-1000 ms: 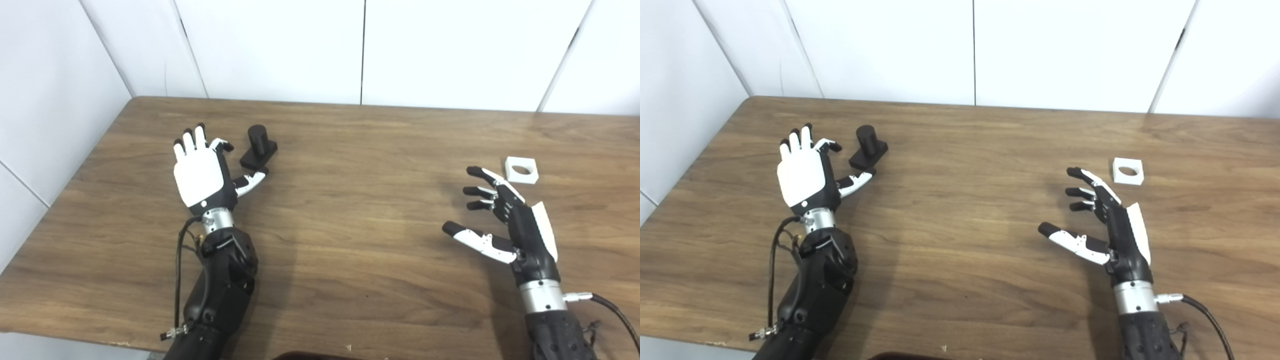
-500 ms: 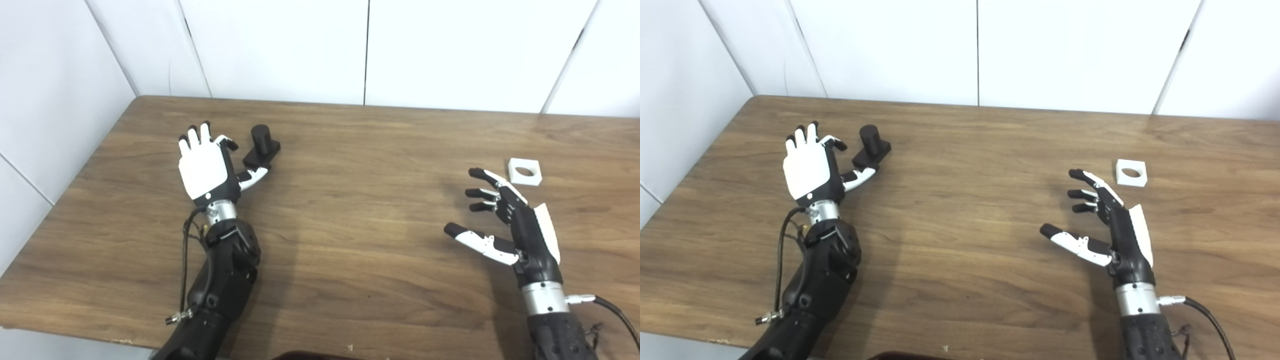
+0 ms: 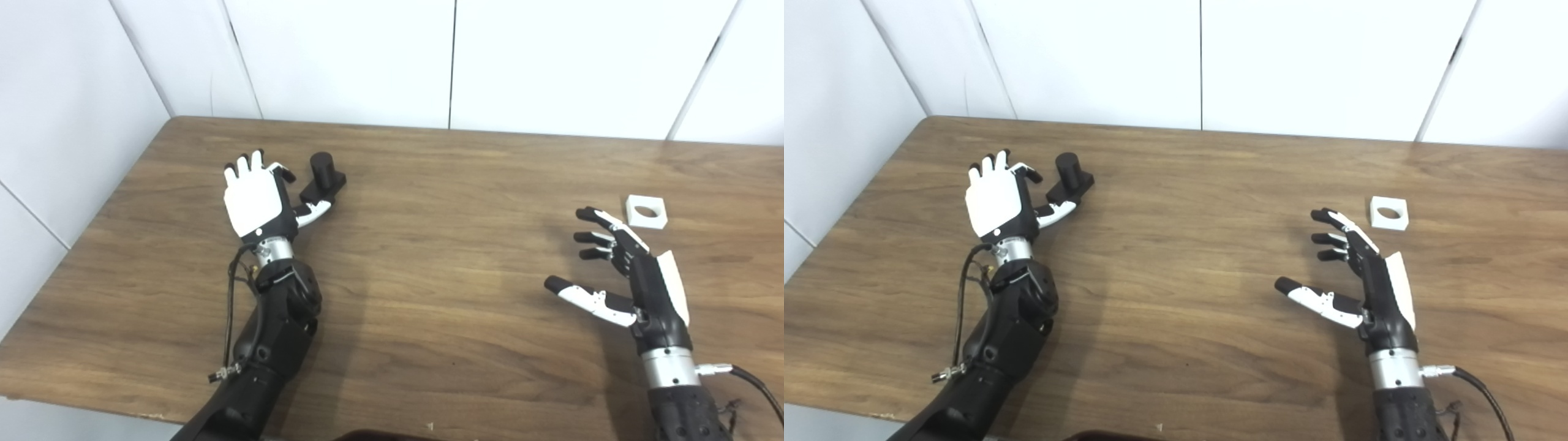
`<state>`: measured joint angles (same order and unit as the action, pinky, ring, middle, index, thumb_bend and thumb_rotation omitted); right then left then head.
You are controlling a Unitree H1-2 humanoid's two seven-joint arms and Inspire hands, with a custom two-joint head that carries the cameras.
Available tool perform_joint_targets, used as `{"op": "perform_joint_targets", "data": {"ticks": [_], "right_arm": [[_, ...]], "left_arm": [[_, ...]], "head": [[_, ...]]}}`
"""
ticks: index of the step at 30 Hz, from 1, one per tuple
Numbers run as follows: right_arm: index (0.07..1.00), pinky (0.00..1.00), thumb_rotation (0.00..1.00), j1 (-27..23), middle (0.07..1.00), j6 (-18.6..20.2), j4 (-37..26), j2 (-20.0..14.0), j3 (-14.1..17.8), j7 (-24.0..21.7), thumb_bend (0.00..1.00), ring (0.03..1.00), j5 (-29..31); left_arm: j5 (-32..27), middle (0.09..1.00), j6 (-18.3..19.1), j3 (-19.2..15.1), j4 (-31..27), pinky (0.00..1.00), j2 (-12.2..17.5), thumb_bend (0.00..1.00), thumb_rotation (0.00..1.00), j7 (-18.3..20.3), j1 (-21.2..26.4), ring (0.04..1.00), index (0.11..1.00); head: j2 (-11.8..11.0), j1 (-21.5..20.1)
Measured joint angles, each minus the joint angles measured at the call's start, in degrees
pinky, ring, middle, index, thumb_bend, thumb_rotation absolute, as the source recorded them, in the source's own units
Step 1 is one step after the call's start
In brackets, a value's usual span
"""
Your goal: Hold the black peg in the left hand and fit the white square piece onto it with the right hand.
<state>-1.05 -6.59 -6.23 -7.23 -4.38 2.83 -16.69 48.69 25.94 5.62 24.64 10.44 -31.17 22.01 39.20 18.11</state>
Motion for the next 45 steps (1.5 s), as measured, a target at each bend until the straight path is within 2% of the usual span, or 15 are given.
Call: {"op": "perform_joint_targets", "data": {"ticks": [4, 9, 10, 19, 24, 31, 36, 41, 45], "right_arm": [[0.777, 0.63, 0.31, 0.1, 0.868, 0.0, -0.1, 0.0, 0.0, 0.0, 0.77, 0.733, -0.1], [0.774, 0.63, 0.30, 0.1, 0.866, 0.0, -0.2, 0.1, 0.0, 0.3, 0.77, 0.726, -0.3], [0.774, 0.63, 0.30, 0.1, 0.865, 0.0, -0.2, 0.1, 0.0, 0.3, 0.77, 0.726, -0.4], [0.775, 0.61, 0.32, 0.1, 0.867, 0.0, -0.2, 0.1, 0.0, 0.4, 0.77, 0.727, -0.6], [0.774, 0.62, 0.33, 0.2, 0.867, 0.2, -0.3, 0.1, 0.2, 0.4, 0.77, 0.727, -0.7], [0.771, 0.62, 0.33, 0.7, 0.865, 1.1, -0.6, 0.1, 0.4, 0.5, 0.77, 0.724, -0.7], [0.768, 0.62, 0.34, 0.7, 0.864, 1.1, -0.6, 0.1, 0.4, 0.5, 0.77, 0.724, -0.7], [0.765, 0.61, 0.34, 0.7, 0.863, 1.1, -0.7, 0.1, 0.4, 0.5, 0.76, 0.721, -0.9], [0.766, 0.61, 0.34, 0.8, 0.865, 1.1, -0.7, 0.1, 0.4, 0.5, 0.75, 0.725, -0.9]], "left_arm": [[-0.4, 0.936, 0.1, 0.4, -0.3, 0.99, 0.0, 0.95, 0.51, 0.7, 0.0, 0.962, 0.575], [-0.4, 0.933, 0.6, 1.3, -2.3, 0.96, -0.4, 0.94, 0.50, 3.0, -1.1, 0.951, 0.571], [-0.3, 0.926, 0.6, 1.4, -2.7, 0.93, -0.6, 0.93, 0.49, 3.3, -1.3, 0.938, 0.568], [0.0, 0.882, 0.6, 1.5, -2.6, 0.85, -0.6, 0.87, 0.40, 4.6, -1.2, 0.886, 0.548], [0.1, 0.864, 0.0, 1.7, -1.7, 0.91, -0.6, 0.81, 0.36, 4.3, -0.8, 0.877, 0.529], [0.0, 0.854, -0.1, 2.0, -0.2, 0.89, -0.4, 0.81, 0.38, 3.8, 0.2, 0.877, 0.529], [0.0, 0.861, -0.1, 1.9, 0.2, 0.92, -0.4, 0.81, 0.39, 3.9, 0.4, 0.883, 0.534], [-0.1, 0.866, -0.1, 1.8, 0.5, 0.94, -0.4, 0.82, 0.44, 4.3, 0.6, 0.888, 0.541], [0.0, 0.865, 0.0, 1.4, 1.2, 0.94, -0.4, 0.83, 0.40, 4.6, 1.0, 0.882, 0.541]], "head": [[0.1, 0.2], [0.2, 0.1], [0.2, 0.0], [0.2, -0.1], [0.4, -0.5], [0.4, -0.4], [0.4, -0.4], [0.4, -0.4], [0.4, -0.4]]}}
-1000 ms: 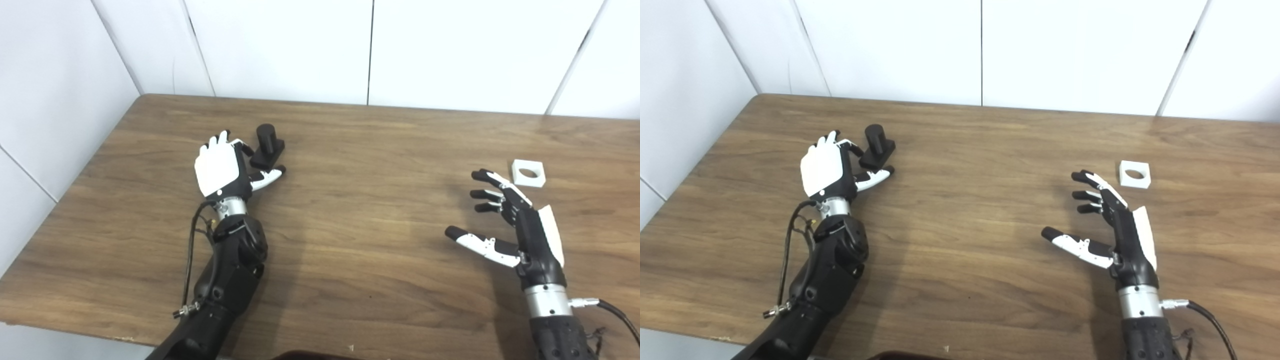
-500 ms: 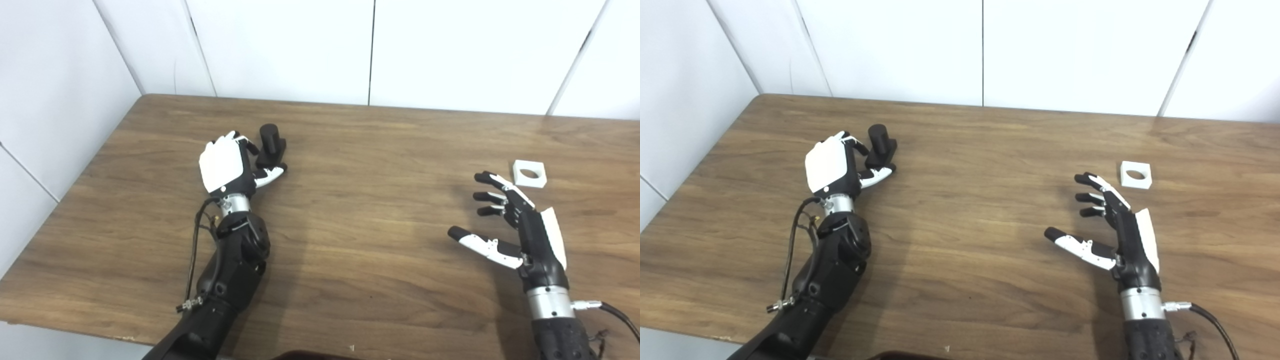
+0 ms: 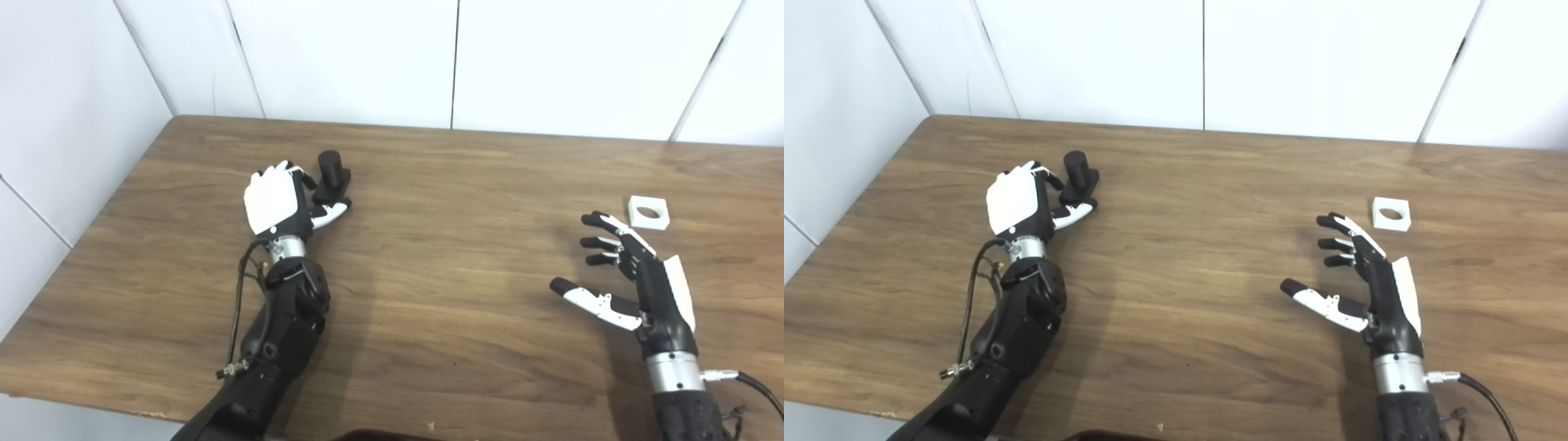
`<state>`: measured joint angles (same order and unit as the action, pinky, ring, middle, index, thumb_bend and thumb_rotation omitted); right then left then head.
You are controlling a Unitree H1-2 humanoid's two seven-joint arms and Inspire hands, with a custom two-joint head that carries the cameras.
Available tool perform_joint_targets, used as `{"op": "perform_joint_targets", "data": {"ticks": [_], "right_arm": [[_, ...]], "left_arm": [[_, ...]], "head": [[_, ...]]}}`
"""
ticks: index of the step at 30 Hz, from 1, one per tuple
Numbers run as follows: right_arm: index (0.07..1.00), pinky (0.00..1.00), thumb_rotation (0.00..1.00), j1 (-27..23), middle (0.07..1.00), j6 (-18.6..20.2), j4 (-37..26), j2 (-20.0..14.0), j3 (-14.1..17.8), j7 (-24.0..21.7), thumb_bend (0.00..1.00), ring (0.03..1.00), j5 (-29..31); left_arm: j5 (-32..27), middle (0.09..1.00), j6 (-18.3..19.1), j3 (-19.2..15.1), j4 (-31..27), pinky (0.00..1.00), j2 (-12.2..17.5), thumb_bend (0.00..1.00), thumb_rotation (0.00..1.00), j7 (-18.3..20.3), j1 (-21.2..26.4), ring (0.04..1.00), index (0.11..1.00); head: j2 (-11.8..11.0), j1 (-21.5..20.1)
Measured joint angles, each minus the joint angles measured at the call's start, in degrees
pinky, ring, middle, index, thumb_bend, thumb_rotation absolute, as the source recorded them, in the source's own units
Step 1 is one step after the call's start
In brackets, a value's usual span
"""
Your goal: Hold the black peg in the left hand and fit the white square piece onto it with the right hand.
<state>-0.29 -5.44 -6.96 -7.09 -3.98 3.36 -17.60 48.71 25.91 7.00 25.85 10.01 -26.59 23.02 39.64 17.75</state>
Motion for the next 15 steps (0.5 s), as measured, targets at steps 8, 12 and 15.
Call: {"op": "perform_joint_targets", "data": {"ticks": [8, 12, 15], "right_arm": [[0.762, 0.62, 0.36, 0.0, 0.861, 0.0, 0.0, 0.0, 0.0, 0.0, 0.75, 0.714, 0.0], [0.762, 0.62, 0.37, 0.0, 0.864, 0.0, 0.0, 0.0, 0.0, 0.0, 0.75, 0.713, 0.0], [0.762, 0.62, 0.37, 0.0, 0.865, 0.0, 0.0, 0.0, 0.0, 0.0, 0.74, 0.715, 0.0]], "left_arm": [[-0.7, 0.850, -0.6, 0.5, -0.1, 0.99, -0.1, 0.53, 0.07, -1.4, 0.1, 0.882, 0.484], [-1.4, 0.845, -0.8, 0.8, 0.0, 1.00, -0.3, 0.52, 0.07, -2.3, 0.2, 0.881, 0.484], [-1.5, 0.844, -1.2, 0.9, 0.0, 0.98, -0.3, 0.52, 0.07, -2.7, 0.2, 0.877, 0.484]], "head": [[0.1, -0.2], [0.1, -0.1], [0.2, -0.2]]}}
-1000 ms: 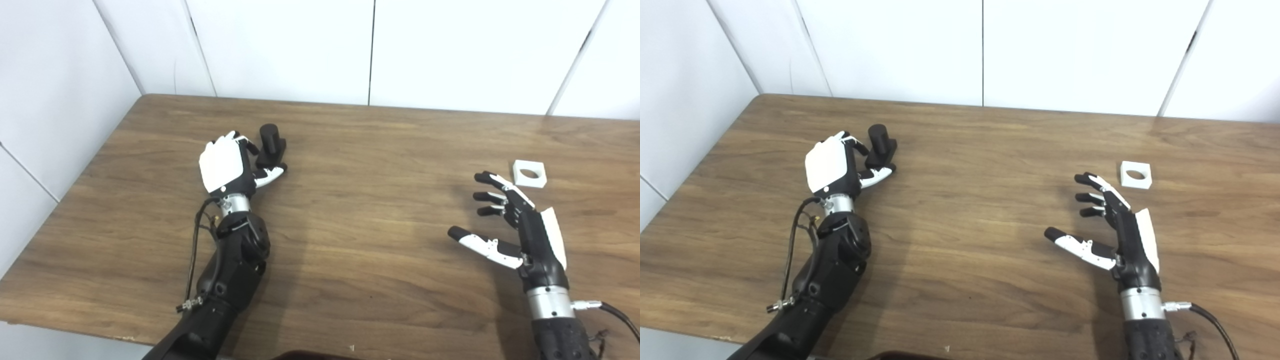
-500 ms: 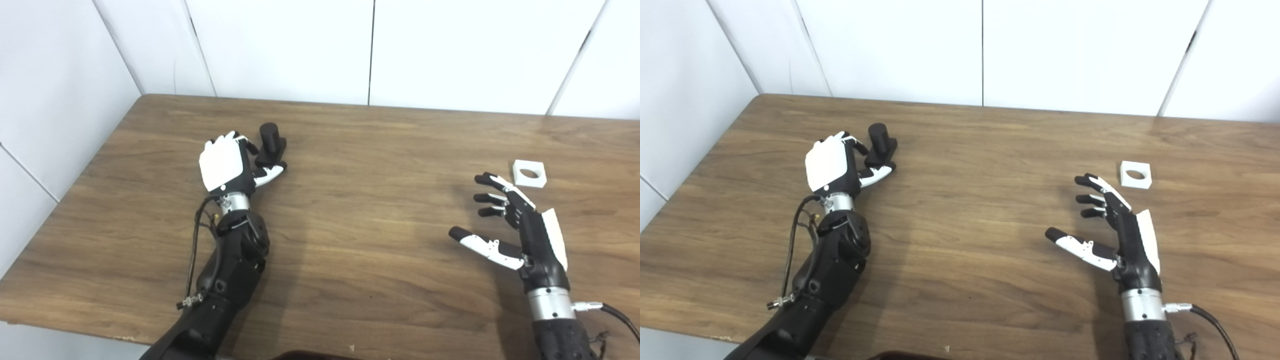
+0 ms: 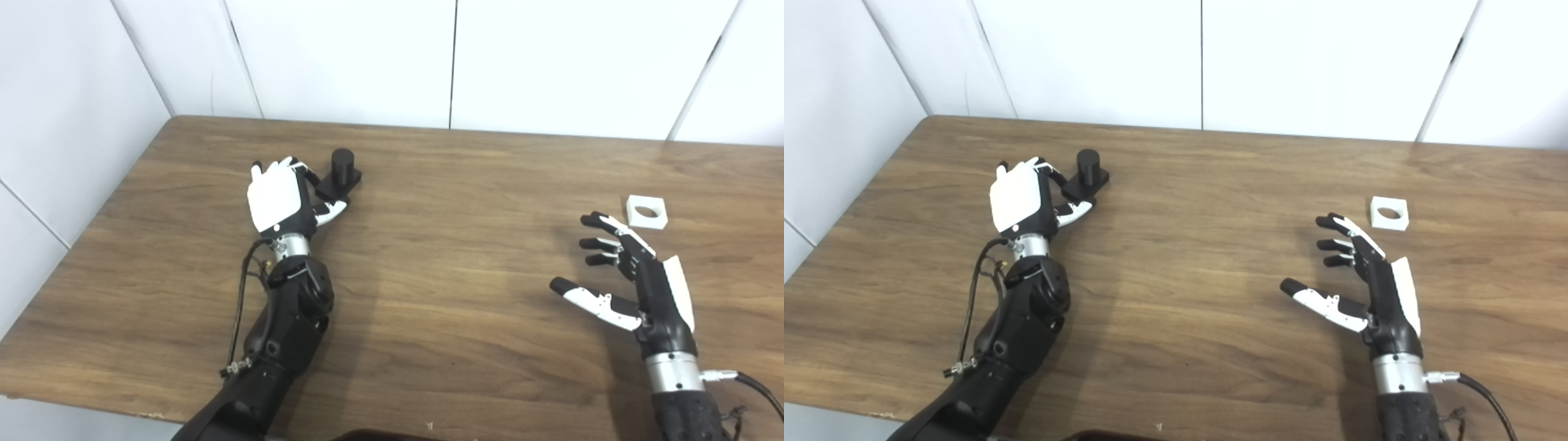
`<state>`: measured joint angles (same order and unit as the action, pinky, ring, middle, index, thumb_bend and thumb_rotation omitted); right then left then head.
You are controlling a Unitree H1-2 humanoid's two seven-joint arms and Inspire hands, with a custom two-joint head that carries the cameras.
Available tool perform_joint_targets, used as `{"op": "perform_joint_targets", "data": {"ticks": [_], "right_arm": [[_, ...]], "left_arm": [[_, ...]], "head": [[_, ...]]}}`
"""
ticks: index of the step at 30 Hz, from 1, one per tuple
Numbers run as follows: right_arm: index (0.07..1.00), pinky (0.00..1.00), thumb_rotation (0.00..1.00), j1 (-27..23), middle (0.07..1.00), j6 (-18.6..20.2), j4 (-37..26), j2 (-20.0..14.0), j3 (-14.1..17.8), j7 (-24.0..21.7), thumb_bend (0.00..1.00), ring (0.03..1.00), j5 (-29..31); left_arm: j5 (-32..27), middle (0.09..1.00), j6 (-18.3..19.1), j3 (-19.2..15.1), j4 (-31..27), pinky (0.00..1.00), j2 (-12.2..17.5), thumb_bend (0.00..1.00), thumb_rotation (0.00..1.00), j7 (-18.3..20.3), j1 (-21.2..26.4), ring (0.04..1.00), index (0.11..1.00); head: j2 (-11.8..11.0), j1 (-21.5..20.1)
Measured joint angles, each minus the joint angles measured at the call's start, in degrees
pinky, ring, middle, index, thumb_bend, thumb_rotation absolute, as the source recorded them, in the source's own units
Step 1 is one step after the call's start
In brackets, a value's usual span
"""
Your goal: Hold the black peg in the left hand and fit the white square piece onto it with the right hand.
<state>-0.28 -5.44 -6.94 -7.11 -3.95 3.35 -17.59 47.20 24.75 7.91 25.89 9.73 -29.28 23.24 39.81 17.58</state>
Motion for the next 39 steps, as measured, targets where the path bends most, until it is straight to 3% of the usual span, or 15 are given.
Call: {"op": "perform_joint_targets", "data": {"ticks": [17, 23, 27, 32, 39], "right_arm": [[0.752, 0.61, 0.41, 0.3, 0.863, 0.1, -0.3, 0.0, 0.4, 0.0, 0.73, 0.718, 0.0], [0.751, 0.61, 0.42, 0.4, 0.865, 0.1, -0.3, 0.0, 0.5, 0.0, 0.73, 0.720, 0.1], [0.753, 0.61, 0.40, 0.4, 0.866, 0.1, -0.3, 0.0, 0.6, 0.0, 0.72, 0.717, 0.1], [0.746, 0.61, 0.41, 0.4, 0.857, 0.1, -0.3, 0.0, 0.7, 0.1, 0.73, 0.717, 0.0], [0.744, 0.61, 0.38, 0.4, 0.860, 0.1, -0.3, -0.1, 0.7, 0.2, 0.71, 0.717, 0.0]], "left_arm": [[-2.2, 0.828, -1.0, 0.9, -0.1, 0.93, 0.8, 0.52, 0.08, 0.7, 0.9, 0.859, 0.485], [-7.8, 0.823, -3.9, 0.7, -2.0, 0.88, 3.4, 0.52, 0.08, 6.8, 0.7, 0.853, 0.483], [-11.5, 0.840, -6.2, 0.1, -3.3, 0.89, 4.6, 0.52, 0.08, 9.4, -0.1, 0.883, 0.482], [-17.9, 0.853, -10.5, -0.8, -5.2, 0.87, 6.2, 0.52, 0.08, 14.2, -1.7, 0.894, 0.483], [-20.6, 0.838, -14.9, -0.7, -6.1, 0.85, 7.7, 0.52, 0.09, 17.8, -2.5, 0.885, 0.484]], "head": [[0.0, -0.6], [0.0, -0.7], [0.2, -0.8], [0.2, -1.1], [0.3, -1.4]]}}
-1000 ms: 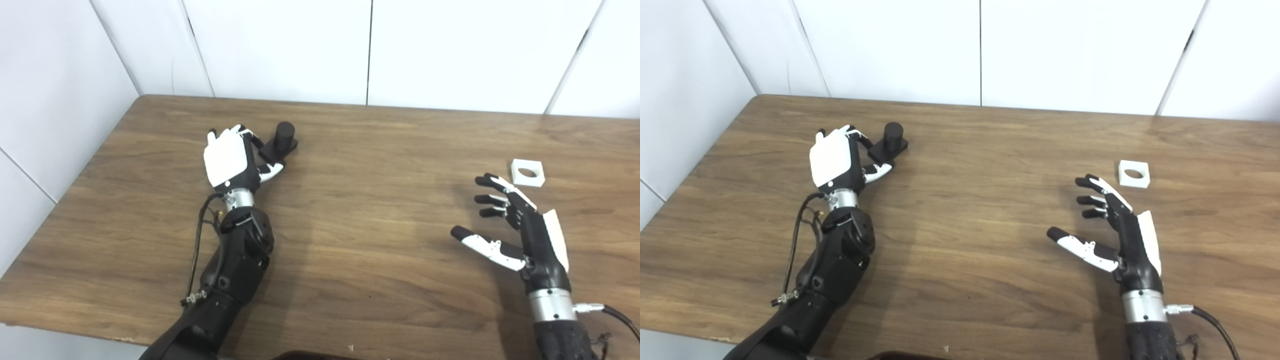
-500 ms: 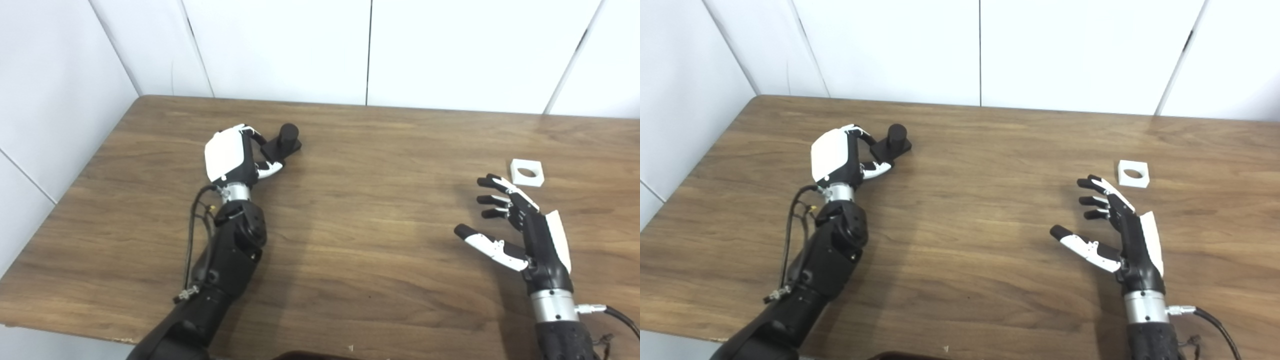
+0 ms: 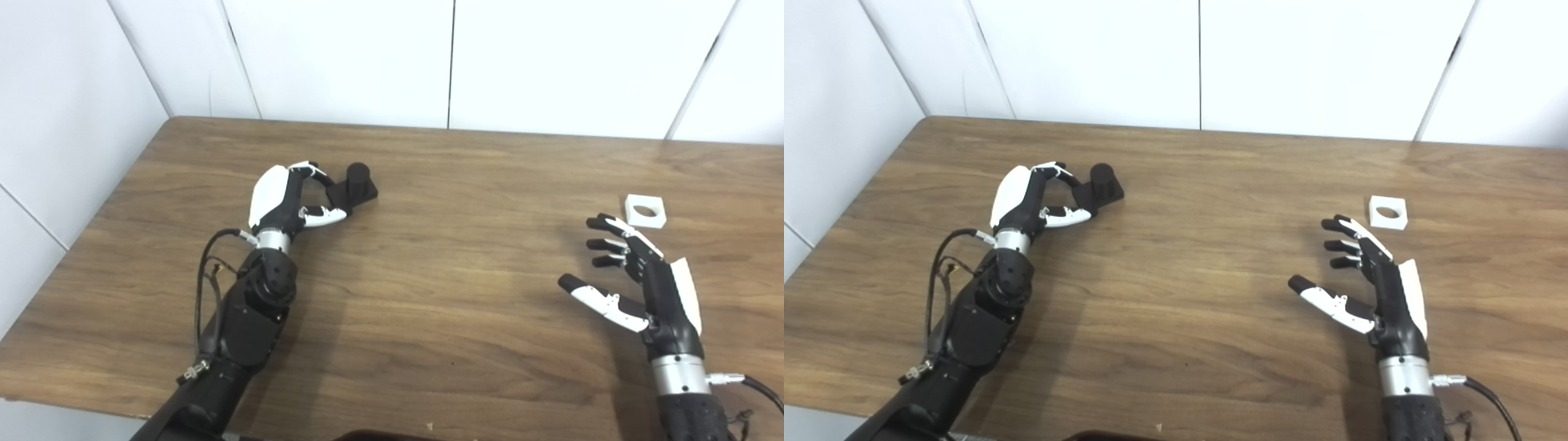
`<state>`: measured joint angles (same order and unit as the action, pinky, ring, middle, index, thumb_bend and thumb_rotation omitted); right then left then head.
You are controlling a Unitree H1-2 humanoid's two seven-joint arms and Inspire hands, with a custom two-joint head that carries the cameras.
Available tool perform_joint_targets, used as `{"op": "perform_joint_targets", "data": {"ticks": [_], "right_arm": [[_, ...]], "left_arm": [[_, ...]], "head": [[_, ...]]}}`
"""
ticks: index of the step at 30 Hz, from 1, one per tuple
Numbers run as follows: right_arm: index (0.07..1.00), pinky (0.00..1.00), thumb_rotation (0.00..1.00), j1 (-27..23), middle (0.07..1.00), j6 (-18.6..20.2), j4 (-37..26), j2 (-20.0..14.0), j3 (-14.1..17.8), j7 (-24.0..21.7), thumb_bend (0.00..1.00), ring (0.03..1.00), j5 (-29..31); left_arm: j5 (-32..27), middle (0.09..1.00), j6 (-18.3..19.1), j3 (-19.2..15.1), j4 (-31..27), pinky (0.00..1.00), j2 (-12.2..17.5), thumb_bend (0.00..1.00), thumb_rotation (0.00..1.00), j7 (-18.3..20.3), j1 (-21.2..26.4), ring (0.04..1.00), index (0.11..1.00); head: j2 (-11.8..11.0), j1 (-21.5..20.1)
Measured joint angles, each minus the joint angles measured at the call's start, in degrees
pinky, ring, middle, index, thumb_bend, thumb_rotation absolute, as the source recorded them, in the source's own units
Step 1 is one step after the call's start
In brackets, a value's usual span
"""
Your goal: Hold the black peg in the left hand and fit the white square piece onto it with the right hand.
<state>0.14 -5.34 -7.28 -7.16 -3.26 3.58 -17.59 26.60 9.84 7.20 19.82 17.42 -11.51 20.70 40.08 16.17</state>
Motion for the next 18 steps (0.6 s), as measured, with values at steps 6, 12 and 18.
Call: {"op": "perform_joint_targets", "data": {"ticks": [6, 12, 18], "right_arm": [[0.747, 0.61, 0.38, 0.2, 0.860, 0.0, -0.1, -0.1, 0.0, 0.0, 0.71, 0.723, -0.1], [0.743, 0.60, 0.38, 0.2, 0.859, 0.0, -0.3, -0.1, 0.0, 0.0, 0.72, 0.715, -1.0], [0.745, 0.60, 0.39, 0.2, 0.859, 0.0, -0.3, -0.1, 0.0, 0.0, 0.72, 0.718, -1.5]], "left_arm": [[-2.4, 0.852, -3.8, 0.0, -0.4, 0.90, 0.8, 0.52, 0.09, 2.8, -0.8, 0.900, 0.485], [-4.7, 0.863, -5.5, 0.2, -1.9, 0.92, 1.4, 0.52, 0.09, 6.8, -1.8, 0.924, 0.485], [-6.2, 0.870, -6.9, 1.2, -3.5, 0.89, 1.4, 0.52, 0.08, 9.9, -2.0, 0.926, 0.485]], "head": [[0.3, -0.5], [0.4, -1.0], [0.6, -1.6]]}}
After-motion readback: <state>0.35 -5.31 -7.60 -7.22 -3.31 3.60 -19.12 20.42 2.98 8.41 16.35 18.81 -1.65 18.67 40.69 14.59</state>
